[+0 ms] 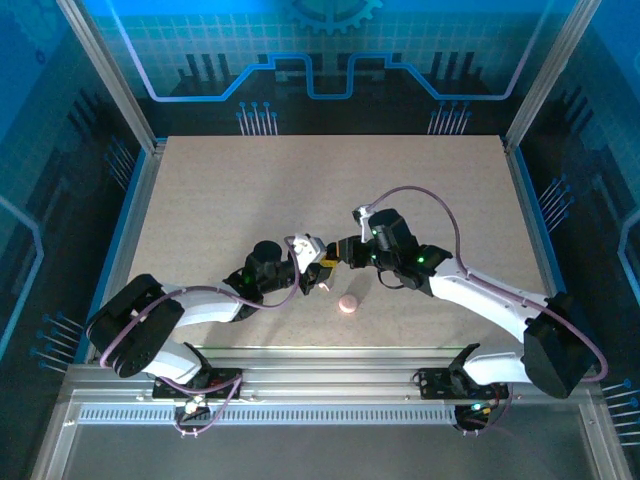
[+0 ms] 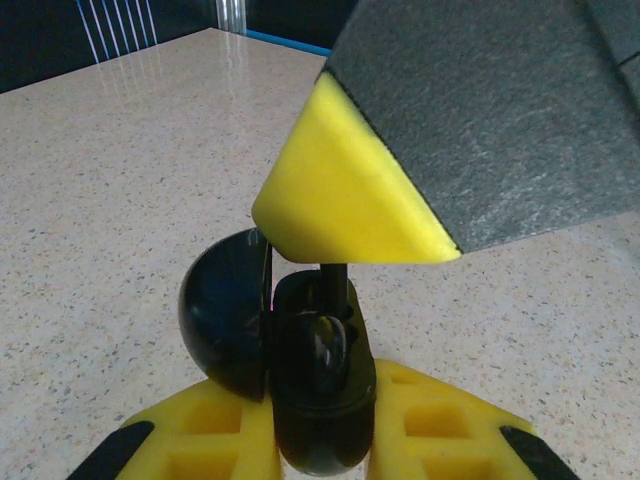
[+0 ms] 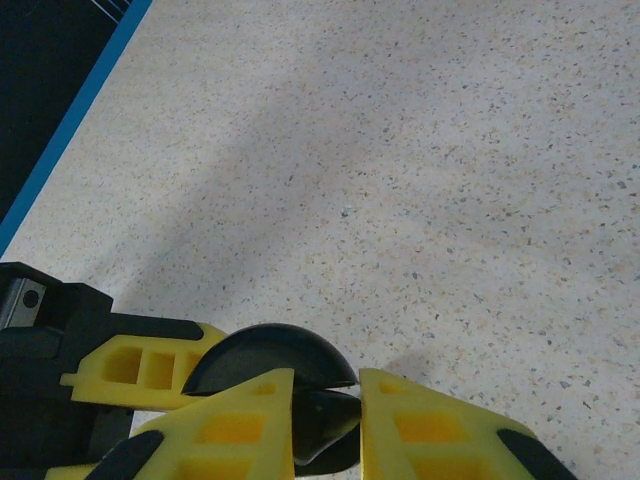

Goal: Insert the wireless bluetooth earbuds into the charging case

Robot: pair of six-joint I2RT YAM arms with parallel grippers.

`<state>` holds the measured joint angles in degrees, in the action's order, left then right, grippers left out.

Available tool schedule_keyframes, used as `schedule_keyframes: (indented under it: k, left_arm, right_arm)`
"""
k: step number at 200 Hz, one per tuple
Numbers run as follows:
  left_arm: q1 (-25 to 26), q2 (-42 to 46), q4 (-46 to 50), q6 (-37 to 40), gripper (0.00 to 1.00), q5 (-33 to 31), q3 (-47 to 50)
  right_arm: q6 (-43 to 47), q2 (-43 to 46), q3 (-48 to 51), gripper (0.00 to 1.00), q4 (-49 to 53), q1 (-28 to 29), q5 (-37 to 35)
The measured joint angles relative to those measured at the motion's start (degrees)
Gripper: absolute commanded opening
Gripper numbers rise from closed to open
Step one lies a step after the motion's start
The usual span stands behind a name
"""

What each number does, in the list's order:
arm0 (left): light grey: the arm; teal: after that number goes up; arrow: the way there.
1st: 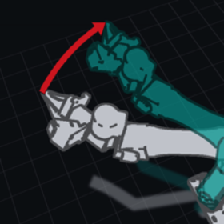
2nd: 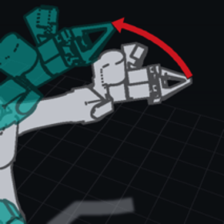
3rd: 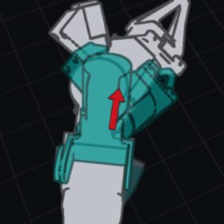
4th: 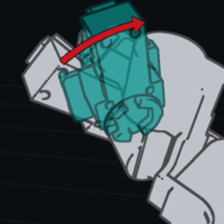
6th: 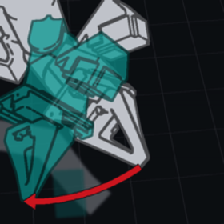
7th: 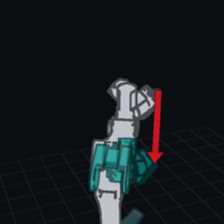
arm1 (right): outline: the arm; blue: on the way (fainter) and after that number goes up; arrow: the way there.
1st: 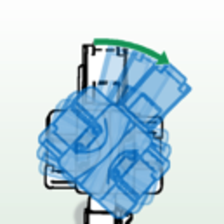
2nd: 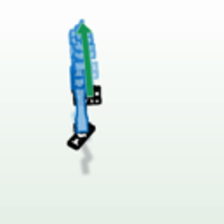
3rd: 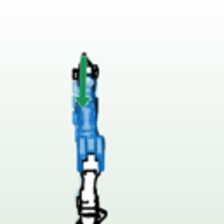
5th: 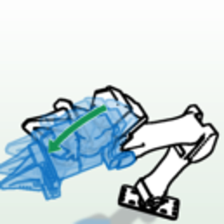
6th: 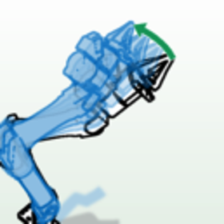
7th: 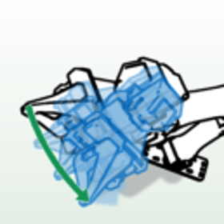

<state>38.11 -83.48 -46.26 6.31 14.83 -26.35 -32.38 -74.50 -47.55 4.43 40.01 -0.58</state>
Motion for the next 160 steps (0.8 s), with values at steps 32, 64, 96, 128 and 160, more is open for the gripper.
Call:
schedule_keyframes:
  k: [32, 64, 96, 128, 160]
  left_arm:
    - [0.0, 0.0, 0.0, -0.2, 0.15, 0.0, 0.0]
    - [0.1, 0.0, -0.2, -0.3, 0.15, 0.2, 0.0]
    - [0.3, 0.0, -0.8, -0.4, 0.15, 0.2, 0.0]
    - [0.3, 0.0, -0.8, -0.4, 0.15, 0.2, 0.0]
    - [0.3, 0.1, -0.7, -0.4, 0.15, 0.2, 0.0]
  right_arm:
    - [1.1, 0.0, 0.0, 0.19, 0.2, 1.2, -2.4]
    - [2.6, 0.7, 0.0, 0.2, 0.7, 2.3, -4.4]
    - [3.5, 1.8, 0.1, 0.2, 1.1, 2.8, -5.5]
    - [3.9, 2.2, 0.5, 0.2, 1.0, 3.1, -5.7]
    - [3.9, 2.2, 0.6, 0.2, 0.8, 3.2, -6.1]
